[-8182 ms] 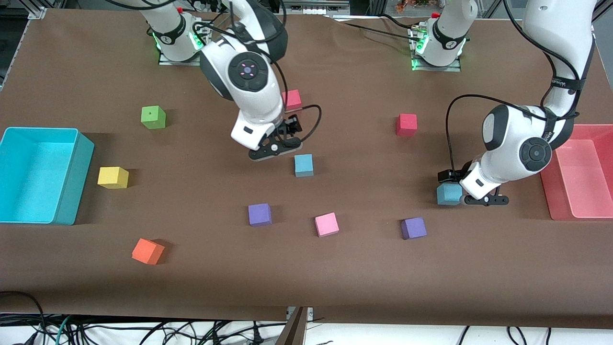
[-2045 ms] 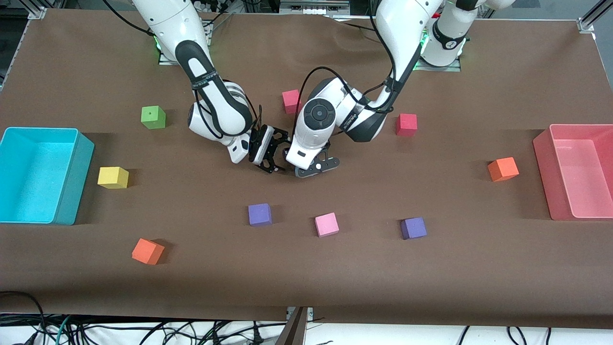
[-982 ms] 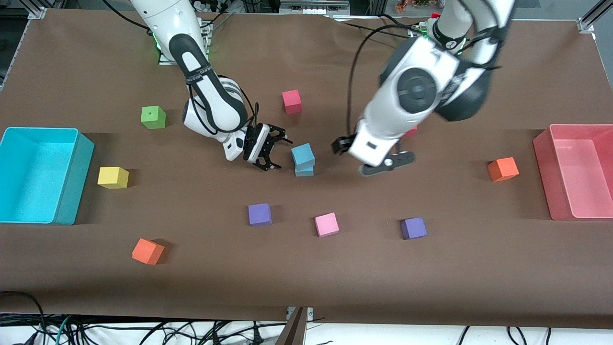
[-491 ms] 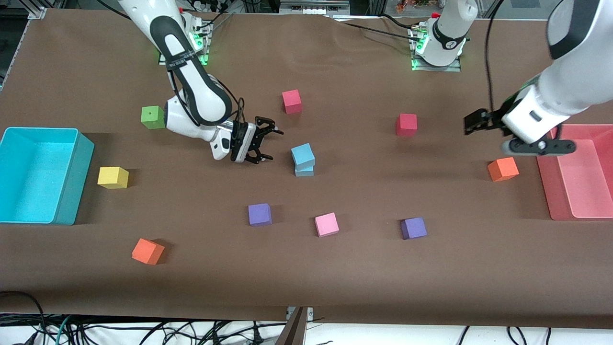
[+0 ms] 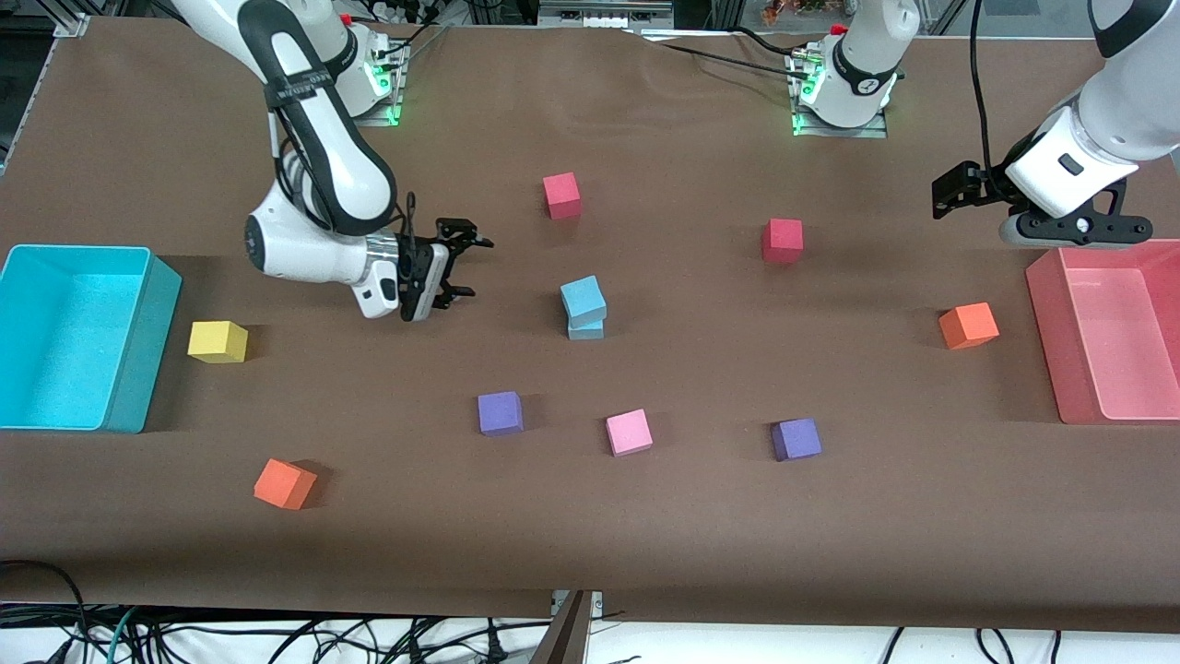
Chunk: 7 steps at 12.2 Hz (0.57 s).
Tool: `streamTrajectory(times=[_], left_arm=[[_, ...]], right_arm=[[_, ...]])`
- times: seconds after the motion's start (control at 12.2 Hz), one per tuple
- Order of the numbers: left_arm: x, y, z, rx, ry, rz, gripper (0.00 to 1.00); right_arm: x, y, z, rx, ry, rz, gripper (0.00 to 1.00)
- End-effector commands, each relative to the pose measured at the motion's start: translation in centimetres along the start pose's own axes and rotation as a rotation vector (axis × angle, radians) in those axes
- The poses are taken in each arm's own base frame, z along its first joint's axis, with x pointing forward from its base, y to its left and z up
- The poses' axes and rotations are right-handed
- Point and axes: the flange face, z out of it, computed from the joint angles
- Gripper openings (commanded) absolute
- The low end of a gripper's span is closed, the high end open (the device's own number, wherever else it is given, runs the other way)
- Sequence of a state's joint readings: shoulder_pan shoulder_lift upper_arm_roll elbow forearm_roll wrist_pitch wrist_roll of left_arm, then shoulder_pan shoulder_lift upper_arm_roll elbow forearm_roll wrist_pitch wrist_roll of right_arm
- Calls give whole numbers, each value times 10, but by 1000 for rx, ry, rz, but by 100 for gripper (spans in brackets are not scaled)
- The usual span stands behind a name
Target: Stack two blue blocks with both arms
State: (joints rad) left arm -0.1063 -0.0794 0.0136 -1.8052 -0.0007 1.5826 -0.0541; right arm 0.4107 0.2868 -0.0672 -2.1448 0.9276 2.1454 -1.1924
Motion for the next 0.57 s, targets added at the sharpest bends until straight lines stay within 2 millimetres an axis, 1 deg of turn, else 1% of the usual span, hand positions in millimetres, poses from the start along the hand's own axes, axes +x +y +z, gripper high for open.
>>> streamTrajectory(times=[0.0,0.08,0.16,0.33,0.49], left_arm=[[-8,-2,2,26,20,23,100],[-8,-2,1,26,20,23,100],[-9,-2,0,26,20,23,100],[-12,0,-3,26,23,17,100],[-15,3,-10,43,31,17,100]], right_arm=[[-1,-9,-46,-54,-75,39,100],[-4,-4,-62,-73,-114,72,100],[-1,-5,-83,-91,-158,102,100],[12,-6,-132,-191,-284,169,100],[30,-13,-180,-352,-374,274,100]])
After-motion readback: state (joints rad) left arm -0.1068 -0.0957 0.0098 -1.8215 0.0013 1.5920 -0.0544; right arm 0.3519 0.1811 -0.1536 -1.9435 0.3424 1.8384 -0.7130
